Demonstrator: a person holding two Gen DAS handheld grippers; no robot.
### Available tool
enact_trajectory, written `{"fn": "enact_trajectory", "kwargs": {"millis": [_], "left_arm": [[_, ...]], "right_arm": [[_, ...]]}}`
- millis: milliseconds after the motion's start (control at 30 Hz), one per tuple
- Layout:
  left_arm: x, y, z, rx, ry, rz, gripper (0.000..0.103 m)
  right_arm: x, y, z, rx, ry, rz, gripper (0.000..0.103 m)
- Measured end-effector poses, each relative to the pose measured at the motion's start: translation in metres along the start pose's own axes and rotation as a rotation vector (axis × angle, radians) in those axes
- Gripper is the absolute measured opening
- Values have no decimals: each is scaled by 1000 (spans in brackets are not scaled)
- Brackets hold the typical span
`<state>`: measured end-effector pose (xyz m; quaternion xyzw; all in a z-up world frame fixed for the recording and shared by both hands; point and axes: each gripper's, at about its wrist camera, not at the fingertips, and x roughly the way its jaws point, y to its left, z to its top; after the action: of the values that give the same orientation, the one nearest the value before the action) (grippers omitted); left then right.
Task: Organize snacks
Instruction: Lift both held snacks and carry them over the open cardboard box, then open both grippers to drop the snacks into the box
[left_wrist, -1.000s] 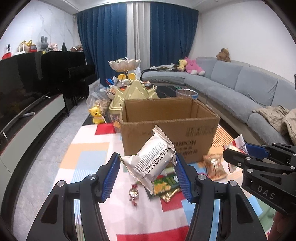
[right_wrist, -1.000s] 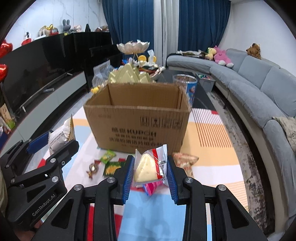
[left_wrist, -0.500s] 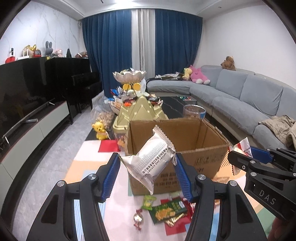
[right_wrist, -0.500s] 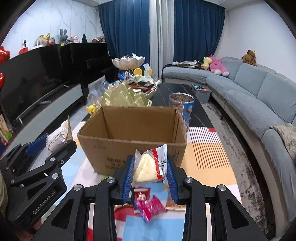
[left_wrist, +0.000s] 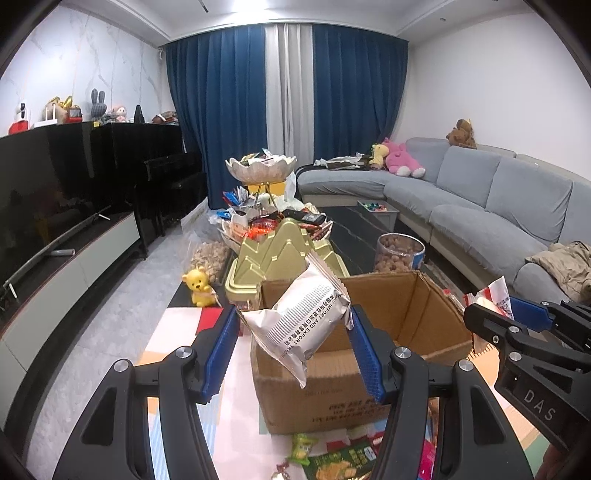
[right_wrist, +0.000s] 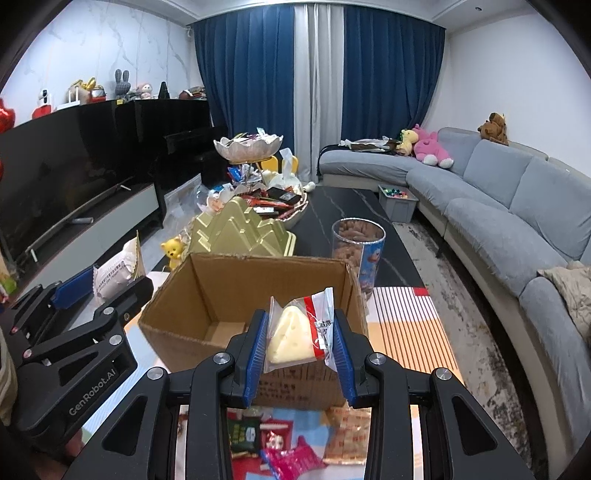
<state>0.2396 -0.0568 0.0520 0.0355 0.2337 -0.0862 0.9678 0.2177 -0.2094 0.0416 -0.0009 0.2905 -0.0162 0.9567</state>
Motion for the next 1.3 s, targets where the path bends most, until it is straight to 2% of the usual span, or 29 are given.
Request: {"fn": "enact_trajectory", "kwargs": {"millis": [900, 1100, 1167, 1300], "left_arm": [[62, 2, 7, -18, 60, 13, 60], [62, 2, 7, -14, 60, 13, 65], [61, 1, 7, -8, 58, 18, 69], [55, 1, 10, 0, 38, 37, 80]], "right_arm": [[63, -3, 19, 5, 42, 23, 36], [64, -3, 21, -4, 33, 22, 38], [62, -3, 22, -3, 22, 20, 45], [55, -5, 24, -7, -9, -5, 77]]}}
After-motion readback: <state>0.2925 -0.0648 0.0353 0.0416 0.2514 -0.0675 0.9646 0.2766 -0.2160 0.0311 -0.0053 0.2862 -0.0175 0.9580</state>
